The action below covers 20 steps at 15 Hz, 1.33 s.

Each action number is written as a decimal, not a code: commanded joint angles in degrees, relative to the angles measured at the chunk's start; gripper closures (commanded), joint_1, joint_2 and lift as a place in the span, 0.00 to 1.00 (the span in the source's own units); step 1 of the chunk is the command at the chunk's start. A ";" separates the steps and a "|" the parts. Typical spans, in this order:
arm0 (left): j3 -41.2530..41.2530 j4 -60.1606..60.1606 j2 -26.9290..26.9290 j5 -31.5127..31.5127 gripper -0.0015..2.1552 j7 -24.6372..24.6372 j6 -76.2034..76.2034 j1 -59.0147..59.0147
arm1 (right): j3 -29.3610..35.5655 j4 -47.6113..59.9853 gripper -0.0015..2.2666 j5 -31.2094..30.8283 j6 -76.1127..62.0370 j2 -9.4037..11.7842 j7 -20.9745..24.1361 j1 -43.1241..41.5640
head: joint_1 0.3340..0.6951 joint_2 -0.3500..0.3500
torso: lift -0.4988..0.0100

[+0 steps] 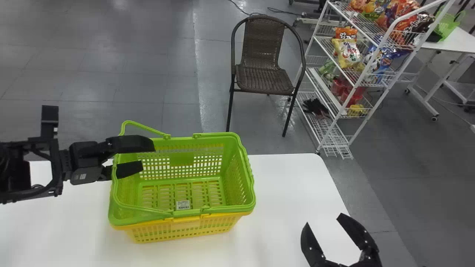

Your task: Grasp handle with right gripper to insert into left gripper then lift and swing left to center

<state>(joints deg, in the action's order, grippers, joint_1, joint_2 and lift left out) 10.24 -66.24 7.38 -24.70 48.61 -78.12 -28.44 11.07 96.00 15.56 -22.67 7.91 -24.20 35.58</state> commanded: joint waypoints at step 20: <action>-5.14 3.75 0.26 1.49 0.02 4.57 -7.98 -7.25 | 0.26 -0.82 0.03 0.09 -0.75 0.00 0.03 -2.18 | 1.00 0.12 | 0.98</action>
<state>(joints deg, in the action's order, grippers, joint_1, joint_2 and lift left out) 5.52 -62.38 7.78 -23.12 53.18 -85.80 -35.42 11.35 95.27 15.83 -23.58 7.91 -24.20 33.73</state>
